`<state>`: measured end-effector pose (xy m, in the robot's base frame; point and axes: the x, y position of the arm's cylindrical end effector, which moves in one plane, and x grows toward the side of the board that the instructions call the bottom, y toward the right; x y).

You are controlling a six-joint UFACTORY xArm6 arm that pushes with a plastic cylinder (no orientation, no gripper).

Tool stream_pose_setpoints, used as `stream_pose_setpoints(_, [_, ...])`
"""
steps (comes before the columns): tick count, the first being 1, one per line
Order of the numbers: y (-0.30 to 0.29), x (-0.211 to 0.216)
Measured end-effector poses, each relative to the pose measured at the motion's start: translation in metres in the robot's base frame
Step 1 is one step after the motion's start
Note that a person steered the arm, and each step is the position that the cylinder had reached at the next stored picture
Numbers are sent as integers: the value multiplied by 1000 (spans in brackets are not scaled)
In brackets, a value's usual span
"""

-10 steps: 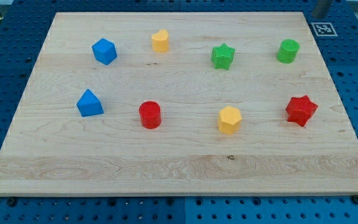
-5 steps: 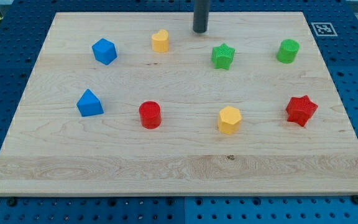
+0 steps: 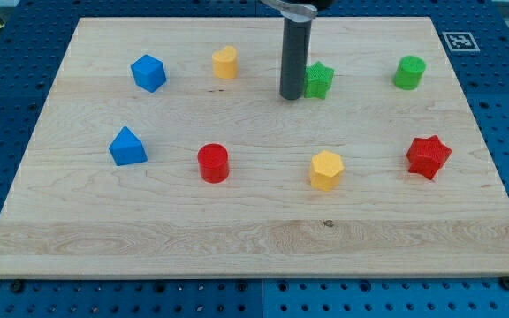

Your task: Move the green star and yellow heart diagonally on the top right side of the red circle

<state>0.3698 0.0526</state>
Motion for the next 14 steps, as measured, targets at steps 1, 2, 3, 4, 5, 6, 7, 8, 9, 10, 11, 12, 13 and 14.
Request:
stream_pose_setpoints(1, [3, -41])
stream_pose_setpoints(2, [-1, -79])
stream_pose_setpoints(3, [-32, -97])
stream_pose_setpoints(4, [-71, -83])
stream_pose_setpoints(5, [-71, -35])
stream_pose_setpoints(6, [-71, -43])
stream_pose_setpoints(7, [-71, -78])
stream_pose_setpoints(8, [-82, -98])
stream_pose_setpoints(9, [-104, -100])
stream_pose_setpoints(10, [-110, -79])
stream_pose_setpoints(11, [-106, -39])
stream_pose_setpoints(12, [-79, 2])
stream_pose_setpoints(13, [-68, 14])
stream_pose_setpoints(14, [-35, 2])
